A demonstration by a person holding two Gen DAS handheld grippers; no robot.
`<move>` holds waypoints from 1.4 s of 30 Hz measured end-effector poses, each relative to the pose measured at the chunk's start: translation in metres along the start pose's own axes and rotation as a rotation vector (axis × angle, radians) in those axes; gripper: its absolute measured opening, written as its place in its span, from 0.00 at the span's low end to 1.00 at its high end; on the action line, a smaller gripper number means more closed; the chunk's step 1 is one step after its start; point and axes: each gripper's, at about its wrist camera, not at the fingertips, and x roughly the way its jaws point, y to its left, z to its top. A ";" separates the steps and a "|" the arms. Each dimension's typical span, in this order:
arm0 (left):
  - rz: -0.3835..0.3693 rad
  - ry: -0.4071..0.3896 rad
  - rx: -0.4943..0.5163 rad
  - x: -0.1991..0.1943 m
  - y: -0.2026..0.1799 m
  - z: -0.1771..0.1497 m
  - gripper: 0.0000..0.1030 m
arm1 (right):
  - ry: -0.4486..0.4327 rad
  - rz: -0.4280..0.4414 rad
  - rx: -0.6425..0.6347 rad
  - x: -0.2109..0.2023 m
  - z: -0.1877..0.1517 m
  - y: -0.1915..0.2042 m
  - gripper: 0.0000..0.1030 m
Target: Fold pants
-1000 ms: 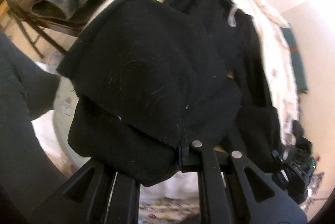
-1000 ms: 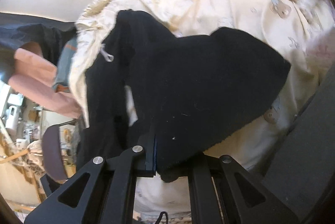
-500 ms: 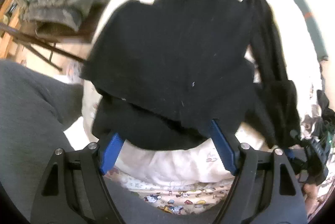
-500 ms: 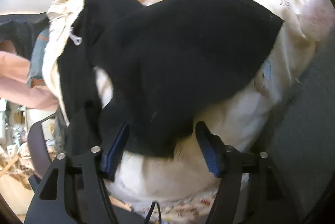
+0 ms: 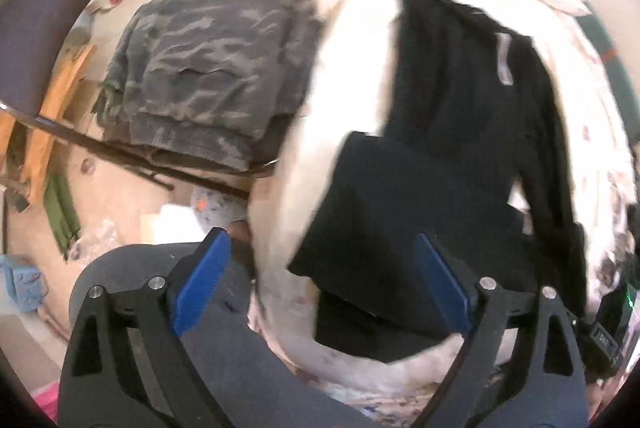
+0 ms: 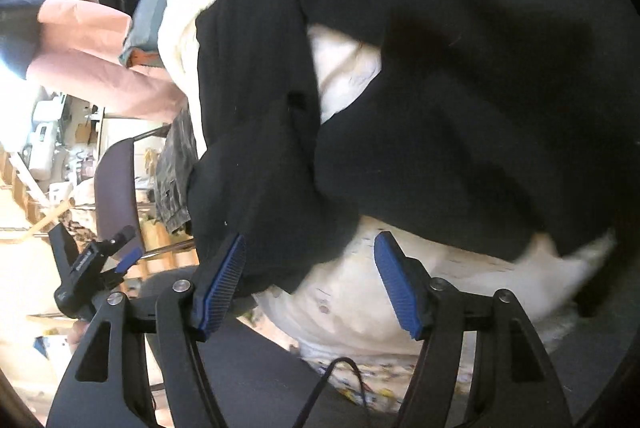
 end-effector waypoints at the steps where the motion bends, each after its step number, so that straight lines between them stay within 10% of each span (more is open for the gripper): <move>1: 0.008 0.017 -0.005 0.010 0.002 0.001 0.89 | 0.018 0.017 0.010 0.011 0.001 -0.001 0.67; 11: -0.145 0.185 -0.103 0.102 0.021 -0.009 0.84 | 0.033 0.023 0.084 0.035 0.008 -0.011 0.67; 13: -0.224 0.206 -0.099 0.113 0.020 -0.013 0.69 | 0.037 0.014 0.096 0.036 0.008 -0.017 0.67; 15: -0.270 0.216 -0.089 0.113 0.019 -0.016 0.15 | 0.046 0.001 0.110 0.035 0.008 -0.025 0.67; 16: -0.278 0.215 -0.073 0.107 0.017 -0.017 0.08 | 0.047 -0.001 0.117 0.035 0.007 -0.027 0.67; 22: -0.272 0.059 0.071 0.034 0.003 -0.018 0.04 | 0.056 -0.005 0.138 0.032 0.006 -0.036 0.67; 30: -0.401 -0.153 0.000 -0.041 0.023 0.036 0.03 | 0.044 0.052 0.108 0.018 0.004 -0.021 0.67; 42: -0.362 -0.160 -0.108 0.037 0.035 0.086 0.04 | 0.013 0.018 -0.152 0.030 0.030 0.041 0.67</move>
